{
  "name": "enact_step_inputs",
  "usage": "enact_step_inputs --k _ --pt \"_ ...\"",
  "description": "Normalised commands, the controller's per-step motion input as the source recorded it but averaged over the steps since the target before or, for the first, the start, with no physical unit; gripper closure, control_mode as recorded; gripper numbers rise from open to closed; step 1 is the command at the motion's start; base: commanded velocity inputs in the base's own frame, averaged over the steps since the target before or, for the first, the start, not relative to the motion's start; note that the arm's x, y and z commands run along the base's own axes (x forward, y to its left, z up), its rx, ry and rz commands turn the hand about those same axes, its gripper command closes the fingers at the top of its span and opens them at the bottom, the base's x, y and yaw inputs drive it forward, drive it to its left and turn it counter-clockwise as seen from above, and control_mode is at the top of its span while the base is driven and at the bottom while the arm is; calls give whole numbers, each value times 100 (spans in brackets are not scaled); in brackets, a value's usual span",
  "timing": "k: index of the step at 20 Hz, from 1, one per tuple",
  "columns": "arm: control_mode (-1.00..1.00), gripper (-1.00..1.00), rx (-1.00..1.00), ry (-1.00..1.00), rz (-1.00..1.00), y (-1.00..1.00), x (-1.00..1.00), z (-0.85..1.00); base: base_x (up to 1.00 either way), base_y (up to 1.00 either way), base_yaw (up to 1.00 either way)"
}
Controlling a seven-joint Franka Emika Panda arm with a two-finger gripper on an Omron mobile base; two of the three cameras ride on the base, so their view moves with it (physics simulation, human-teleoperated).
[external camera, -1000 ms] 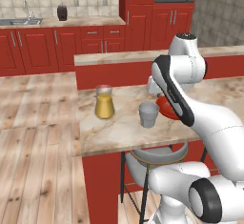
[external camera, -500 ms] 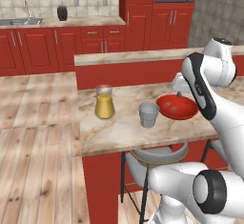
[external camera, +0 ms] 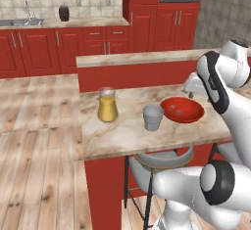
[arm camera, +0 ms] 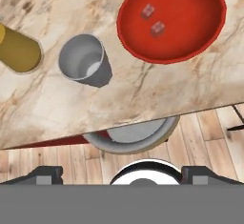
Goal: There are two ice cubes in the ice bowl. Place both ice cubes in the glass cup.
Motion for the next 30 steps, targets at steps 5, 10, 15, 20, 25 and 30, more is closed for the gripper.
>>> enact_step_inputs --k 5,10,15,20,25,30 --pt "-100 -100 0 17 -8 -34 55 -22 0 0 0" --pt "-100 -100 0 20 -6 -17 46 -37 0 0 0" --pt "-100 -100 0 8 -7 -2 35 -35 0 0 0" --pt "-100 -100 0 2 -1 0 27 -36 0 0 0" --pt "-100 -100 0 1 0 0 23 -37 0 0 0" --pt "-100 -100 -3 0 0 -2 24 -37 0 0 0"
